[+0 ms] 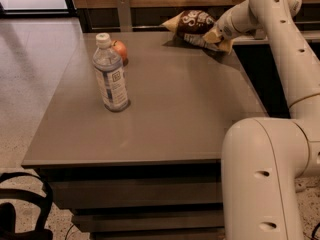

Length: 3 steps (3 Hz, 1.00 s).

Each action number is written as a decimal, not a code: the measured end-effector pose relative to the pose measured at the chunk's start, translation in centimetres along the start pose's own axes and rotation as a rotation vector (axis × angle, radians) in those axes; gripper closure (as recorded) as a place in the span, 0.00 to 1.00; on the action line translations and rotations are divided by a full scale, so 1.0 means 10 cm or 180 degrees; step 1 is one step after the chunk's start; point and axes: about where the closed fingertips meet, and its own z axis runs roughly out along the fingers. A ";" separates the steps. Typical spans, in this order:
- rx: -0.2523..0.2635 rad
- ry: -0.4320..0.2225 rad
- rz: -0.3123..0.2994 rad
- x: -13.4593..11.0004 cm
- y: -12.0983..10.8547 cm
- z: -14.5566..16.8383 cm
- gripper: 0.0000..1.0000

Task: Pick brown chip bag

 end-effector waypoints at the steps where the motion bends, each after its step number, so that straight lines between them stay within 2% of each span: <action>1: 0.0035 -0.0082 -0.0138 -0.25 -0.01 -0.23 1.00; 3: 0.0165 -0.0249 -0.0363 -0.64 -0.06 -0.61 1.00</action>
Offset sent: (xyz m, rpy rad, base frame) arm -0.0309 0.0107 0.0934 -0.0257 -0.1379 0.0593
